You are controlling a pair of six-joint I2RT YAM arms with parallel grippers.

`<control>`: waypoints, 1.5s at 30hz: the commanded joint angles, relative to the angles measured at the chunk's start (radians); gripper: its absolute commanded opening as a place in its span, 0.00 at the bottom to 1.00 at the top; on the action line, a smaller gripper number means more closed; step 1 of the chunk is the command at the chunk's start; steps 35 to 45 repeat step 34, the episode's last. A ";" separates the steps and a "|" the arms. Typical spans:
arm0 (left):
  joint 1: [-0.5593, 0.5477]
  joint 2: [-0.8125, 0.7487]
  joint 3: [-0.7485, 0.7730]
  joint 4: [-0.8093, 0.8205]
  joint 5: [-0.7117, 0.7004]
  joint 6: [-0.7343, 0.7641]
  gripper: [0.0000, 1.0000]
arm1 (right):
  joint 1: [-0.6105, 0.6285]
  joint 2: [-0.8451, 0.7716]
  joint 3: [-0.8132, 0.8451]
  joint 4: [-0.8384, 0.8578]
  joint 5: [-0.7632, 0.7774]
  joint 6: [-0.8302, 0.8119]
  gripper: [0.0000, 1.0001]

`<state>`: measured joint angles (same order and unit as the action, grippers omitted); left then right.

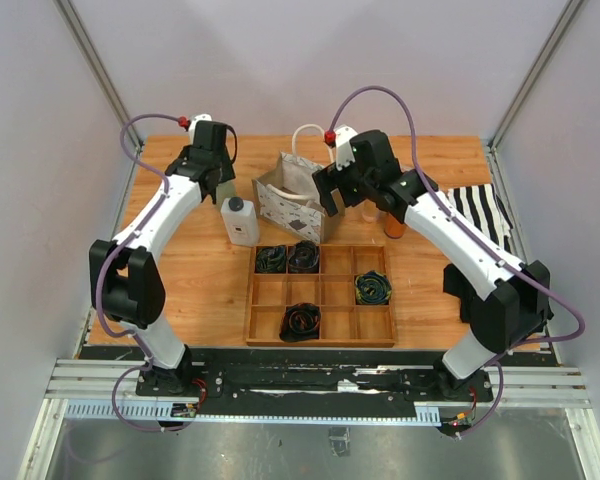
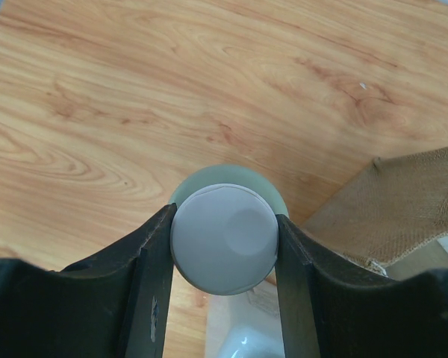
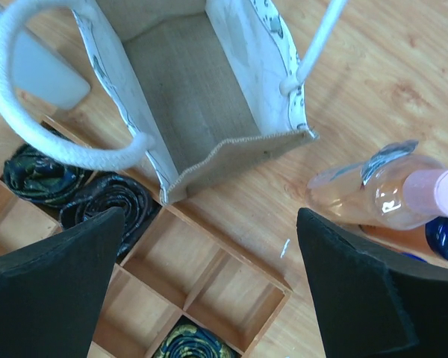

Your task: Take the personal care products out of the canvas bag

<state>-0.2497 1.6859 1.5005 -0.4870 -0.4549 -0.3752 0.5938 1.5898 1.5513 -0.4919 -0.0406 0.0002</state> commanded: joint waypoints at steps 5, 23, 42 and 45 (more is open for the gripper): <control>0.004 -0.055 -0.117 0.183 0.074 -0.041 0.09 | 0.010 -0.064 -0.049 0.008 0.046 0.050 0.99; -0.001 -0.106 -0.123 0.065 0.118 -0.035 0.91 | 0.007 -0.063 0.041 -0.135 0.164 0.132 0.98; -0.061 -0.346 -0.091 -0.050 0.206 0.008 1.00 | -0.048 -0.098 0.016 -0.108 0.182 0.139 0.98; -0.061 -0.346 -0.091 -0.050 0.206 0.008 1.00 | -0.048 -0.098 0.016 -0.108 0.182 0.139 0.98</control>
